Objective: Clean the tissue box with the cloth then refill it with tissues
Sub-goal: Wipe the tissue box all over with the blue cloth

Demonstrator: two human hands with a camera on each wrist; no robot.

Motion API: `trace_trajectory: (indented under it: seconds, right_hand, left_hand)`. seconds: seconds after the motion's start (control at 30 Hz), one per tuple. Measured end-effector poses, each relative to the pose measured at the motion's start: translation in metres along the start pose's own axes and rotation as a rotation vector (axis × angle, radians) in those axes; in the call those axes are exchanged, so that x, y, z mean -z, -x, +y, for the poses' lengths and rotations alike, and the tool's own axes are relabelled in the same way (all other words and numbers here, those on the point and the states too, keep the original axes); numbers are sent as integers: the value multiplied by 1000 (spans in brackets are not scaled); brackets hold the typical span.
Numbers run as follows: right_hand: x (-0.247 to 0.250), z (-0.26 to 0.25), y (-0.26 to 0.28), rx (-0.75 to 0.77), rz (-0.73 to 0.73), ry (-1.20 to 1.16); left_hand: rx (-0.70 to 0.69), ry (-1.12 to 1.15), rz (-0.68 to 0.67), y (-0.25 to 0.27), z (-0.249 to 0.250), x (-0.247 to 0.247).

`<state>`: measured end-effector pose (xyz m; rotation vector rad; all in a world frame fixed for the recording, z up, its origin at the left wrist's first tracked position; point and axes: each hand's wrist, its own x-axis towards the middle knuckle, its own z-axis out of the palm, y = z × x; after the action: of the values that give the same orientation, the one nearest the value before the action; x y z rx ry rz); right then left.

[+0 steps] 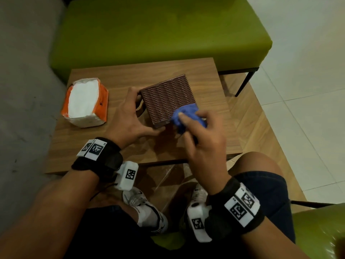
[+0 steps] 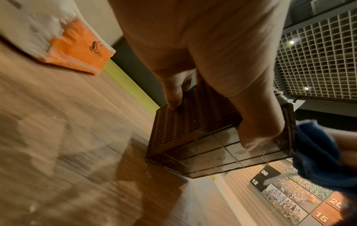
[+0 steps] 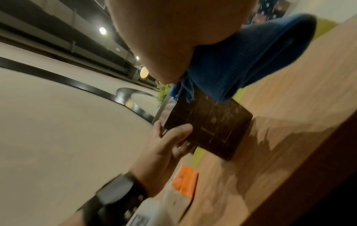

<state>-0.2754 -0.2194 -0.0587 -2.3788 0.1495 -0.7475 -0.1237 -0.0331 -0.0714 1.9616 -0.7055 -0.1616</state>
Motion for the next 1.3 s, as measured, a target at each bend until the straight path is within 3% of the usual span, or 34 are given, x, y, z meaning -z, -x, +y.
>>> trace_trajectory:
  seconds: [0.1,0.17,0.3,0.47,0.57,0.73,0.87,1.03,1.3]
  right_hand:
    - [2,4,2,158,-132,37]
    - [5,13,-5,94,-48,-15]
    - [10,20,-15,-187,215,-321]
    - [5,11,-14,-164,146,-446]
    - [2,4,-16,-167,182,-433]
    - [-7,-3,-12,-92,155,-397]
    - [-8,-11,-5,45,57,-260]
    - [-12,-20,-6,236,-110,-98]
    - [-13,-24,-12,298,-173,-69]
  left_hand:
    - [8,17,-5,2,-1,0]
    - [10,22,14,4,-2,-1]
    - [49,83,88,13,-2,-12]
    - [-81,48,81,11,1,-11]
    - [-30,79,4,8,8,5]
    - [-43,-207,-42,-1,19,33]
    - [-96,-294,-129,-5,22,47]
    - [-113,-289,-91,-1,14,53]
    - [-63,-214,-22,-2,0,58]
